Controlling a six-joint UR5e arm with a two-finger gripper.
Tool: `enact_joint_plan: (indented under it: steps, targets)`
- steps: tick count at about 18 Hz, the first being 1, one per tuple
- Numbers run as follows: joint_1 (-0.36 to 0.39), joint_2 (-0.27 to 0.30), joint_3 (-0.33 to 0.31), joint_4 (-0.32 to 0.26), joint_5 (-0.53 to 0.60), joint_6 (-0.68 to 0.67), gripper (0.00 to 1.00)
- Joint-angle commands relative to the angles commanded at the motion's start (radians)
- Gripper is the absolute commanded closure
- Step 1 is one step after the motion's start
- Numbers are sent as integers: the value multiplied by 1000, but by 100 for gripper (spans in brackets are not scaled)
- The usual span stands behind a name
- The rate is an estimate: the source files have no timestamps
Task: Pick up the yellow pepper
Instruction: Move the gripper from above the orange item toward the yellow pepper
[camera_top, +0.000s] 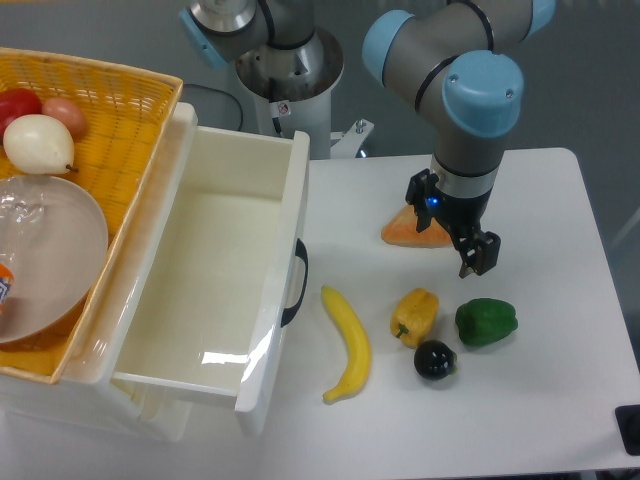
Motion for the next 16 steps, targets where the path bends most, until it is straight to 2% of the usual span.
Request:
enact_joint_plan:
  steps: [8,13,16]
  targets:
    - [3,2,-8,-2,-44,-72,0]
    - [11,2,-54,0,-57,-74,0]
    - [18,0,-61,-2,-112,-75,0]
